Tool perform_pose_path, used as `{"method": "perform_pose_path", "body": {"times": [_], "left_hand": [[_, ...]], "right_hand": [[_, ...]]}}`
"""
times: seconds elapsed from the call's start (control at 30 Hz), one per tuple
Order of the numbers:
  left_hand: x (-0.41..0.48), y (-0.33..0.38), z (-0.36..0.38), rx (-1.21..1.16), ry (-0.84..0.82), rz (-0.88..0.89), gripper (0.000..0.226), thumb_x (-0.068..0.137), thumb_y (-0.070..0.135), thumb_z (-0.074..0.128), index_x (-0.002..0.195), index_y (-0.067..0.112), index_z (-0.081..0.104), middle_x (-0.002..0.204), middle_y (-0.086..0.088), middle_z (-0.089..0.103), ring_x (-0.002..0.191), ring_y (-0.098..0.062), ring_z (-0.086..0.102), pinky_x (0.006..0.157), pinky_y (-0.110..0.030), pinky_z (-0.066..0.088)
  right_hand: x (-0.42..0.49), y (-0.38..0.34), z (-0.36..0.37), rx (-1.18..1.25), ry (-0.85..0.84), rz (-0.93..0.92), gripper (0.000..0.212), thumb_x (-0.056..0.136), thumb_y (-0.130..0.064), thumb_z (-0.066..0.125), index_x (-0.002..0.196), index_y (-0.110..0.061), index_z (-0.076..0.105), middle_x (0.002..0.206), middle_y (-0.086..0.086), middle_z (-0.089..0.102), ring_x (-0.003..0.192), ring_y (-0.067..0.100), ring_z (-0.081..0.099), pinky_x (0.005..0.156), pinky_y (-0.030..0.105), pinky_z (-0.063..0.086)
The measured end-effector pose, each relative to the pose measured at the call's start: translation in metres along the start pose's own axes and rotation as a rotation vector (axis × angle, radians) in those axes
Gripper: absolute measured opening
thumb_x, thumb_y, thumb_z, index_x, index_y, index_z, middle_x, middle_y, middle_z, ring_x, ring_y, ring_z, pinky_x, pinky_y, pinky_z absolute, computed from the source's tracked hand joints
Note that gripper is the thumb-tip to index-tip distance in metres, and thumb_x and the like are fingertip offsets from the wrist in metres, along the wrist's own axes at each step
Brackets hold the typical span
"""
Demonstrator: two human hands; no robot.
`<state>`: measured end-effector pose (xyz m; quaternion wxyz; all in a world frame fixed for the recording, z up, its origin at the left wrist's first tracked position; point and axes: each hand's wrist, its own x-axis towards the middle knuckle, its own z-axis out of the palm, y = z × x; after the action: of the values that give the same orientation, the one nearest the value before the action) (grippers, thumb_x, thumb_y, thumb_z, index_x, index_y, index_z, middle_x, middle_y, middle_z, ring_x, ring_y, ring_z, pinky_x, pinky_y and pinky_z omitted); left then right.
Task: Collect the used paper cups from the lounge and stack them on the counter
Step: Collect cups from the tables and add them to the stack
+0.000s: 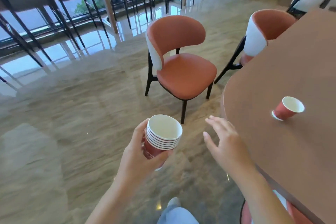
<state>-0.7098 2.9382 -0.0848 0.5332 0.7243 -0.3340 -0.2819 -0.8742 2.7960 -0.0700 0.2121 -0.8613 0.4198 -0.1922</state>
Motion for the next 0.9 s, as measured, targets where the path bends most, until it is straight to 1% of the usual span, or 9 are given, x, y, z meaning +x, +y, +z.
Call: {"method": "perform_pose_path", "body": {"times": [0.07,0.2,0.4,0.5,0.57,0.63,0.77,0.83,0.9], "left_hand": [[0.032,0.005,0.009,-0.008,-0.028,0.037,0.079,0.059,0.025,0.087,0.114,0.061,0.042,0.103,0.033,0.061,0.093,0.008,0.06,0.064,-0.001,0.043],[0.071,0.005,0.03,-0.014,-0.135,0.019,0.078,0.058,0.025,0.083,0.113,0.062,0.043,0.103,0.031,0.063,0.094,0.008,0.06,0.061,-0.001,0.044],[0.149,-0.001,0.054,0.04,-0.309,0.036,0.079,0.061,0.022,0.085,0.114,0.061,0.042,0.106,0.033,0.061,0.098,0.01,0.058,0.071,0.0,0.041],[0.201,0.006,0.067,0.024,-0.405,0.06,0.077,0.059,0.023,0.084,0.114,0.059,0.043,0.105,0.031,0.061,0.095,0.008,0.059,0.064,-0.002,0.044],[0.236,0.011,0.074,0.008,-0.473,0.082,0.079,0.062,0.016,0.085,0.112,0.061,0.044,0.103,0.032,0.061,0.092,0.008,0.06,0.056,-0.003,0.045],[0.272,0.017,0.077,0.006,-0.539,0.113,0.081,0.063,0.013,0.084,0.109,0.064,0.043,0.103,0.035,0.06,0.093,0.01,0.058,0.056,-0.002,0.044],[0.336,0.023,0.082,0.0,-0.621,0.121,0.077,0.057,0.027,0.083,0.113,0.061,0.043,0.105,0.034,0.06,0.096,0.01,0.058,0.063,-0.003,0.045],[0.364,0.024,0.089,-0.021,-0.649,0.089,0.075,0.052,0.035,0.08,0.113,0.06,0.043,0.104,0.031,0.062,0.093,0.008,0.061,0.065,-0.006,0.046],[0.389,0.024,0.102,-0.03,-0.687,0.089,0.075,0.052,0.036,0.08,0.114,0.058,0.044,0.103,0.031,0.063,0.092,0.007,0.062,0.071,-0.011,0.048]], "right_hand": [[0.027,0.011,-0.006,-0.016,0.038,0.034,0.036,0.085,-0.018,0.061,0.12,-0.011,0.058,0.126,0.005,0.056,0.12,0.022,0.047,0.098,0.035,0.038],[0.053,0.031,-0.009,-0.035,0.072,0.121,0.035,0.084,-0.019,0.06,0.119,-0.013,0.058,0.125,0.003,0.057,0.118,0.022,0.048,0.095,0.035,0.041],[0.075,0.067,-0.004,-0.055,0.087,0.348,0.035,0.08,-0.011,0.066,0.114,-0.008,0.061,0.12,0.008,0.06,0.112,0.026,0.053,0.092,0.031,0.037],[0.093,0.078,-0.006,-0.059,0.121,0.483,0.034,0.08,-0.008,0.066,0.113,-0.005,0.062,0.119,0.01,0.059,0.113,0.028,0.053,0.094,0.03,0.034],[0.11,0.08,-0.006,-0.058,0.157,0.549,0.033,0.08,-0.007,0.065,0.113,-0.004,0.061,0.12,0.011,0.058,0.114,0.028,0.052,0.096,0.03,0.033],[0.135,0.076,-0.004,-0.053,0.197,0.601,0.033,0.081,-0.008,0.064,0.114,-0.005,0.061,0.122,0.009,0.057,0.116,0.026,0.051,0.096,0.028,0.032],[0.201,0.061,0.007,-0.059,0.271,0.603,0.033,0.08,-0.008,0.066,0.113,-0.005,0.062,0.122,0.009,0.058,0.112,0.026,0.054,0.094,0.028,0.034],[0.233,0.051,0.01,-0.031,0.333,0.585,0.033,0.079,-0.007,0.066,0.112,-0.005,0.062,0.121,0.009,0.059,0.11,0.025,0.056,0.093,0.03,0.038],[0.256,0.046,0.01,-0.009,0.391,0.587,0.033,0.08,-0.007,0.066,0.113,-0.006,0.062,0.122,0.007,0.058,0.11,0.021,0.056,0.091,0.029,0.04]]}}
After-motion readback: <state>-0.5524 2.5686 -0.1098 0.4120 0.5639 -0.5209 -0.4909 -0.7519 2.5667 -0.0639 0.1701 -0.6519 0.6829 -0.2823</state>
